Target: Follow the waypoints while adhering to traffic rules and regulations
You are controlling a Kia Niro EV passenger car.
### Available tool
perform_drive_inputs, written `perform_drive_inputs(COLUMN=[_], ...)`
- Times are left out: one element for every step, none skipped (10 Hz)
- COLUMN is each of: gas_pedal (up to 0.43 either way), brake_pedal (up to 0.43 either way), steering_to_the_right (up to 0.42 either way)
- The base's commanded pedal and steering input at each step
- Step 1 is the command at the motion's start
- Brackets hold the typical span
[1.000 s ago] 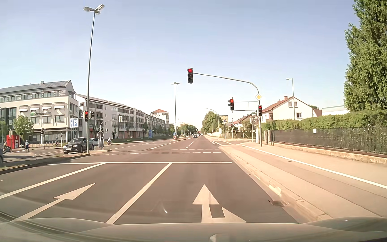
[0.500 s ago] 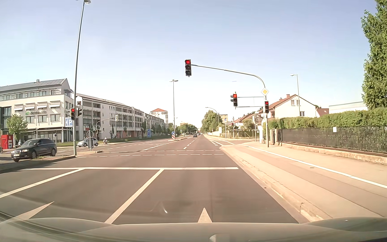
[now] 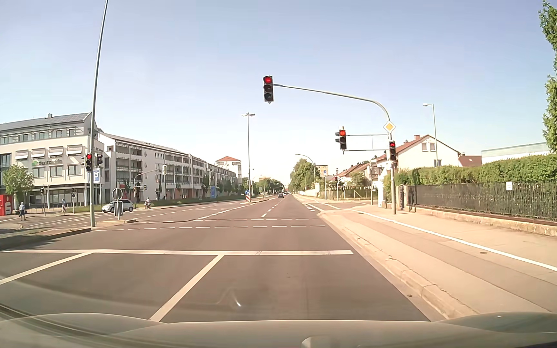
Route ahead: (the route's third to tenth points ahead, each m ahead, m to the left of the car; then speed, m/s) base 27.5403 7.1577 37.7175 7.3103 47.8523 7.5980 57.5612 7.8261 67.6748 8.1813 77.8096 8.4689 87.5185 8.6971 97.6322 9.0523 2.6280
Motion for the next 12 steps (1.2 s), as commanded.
perform_drive_inputs(gas_pedal=[0.0,0.0,0.0,0.0,0.0,0.0,0.0,0.0,0.0,0.0,0.0,0.0], brake_pedal=[0.195,0.195,0.189,0.195,0.183,0.14,0.11,0.134,0.159,0.177,0.207,0.244], steering_to_the_right=[-0.002,-0.001,-0.001,-0.001,0.0,0.0,-0.001,-0.001,0.0,0.0,-0.001,0.0])
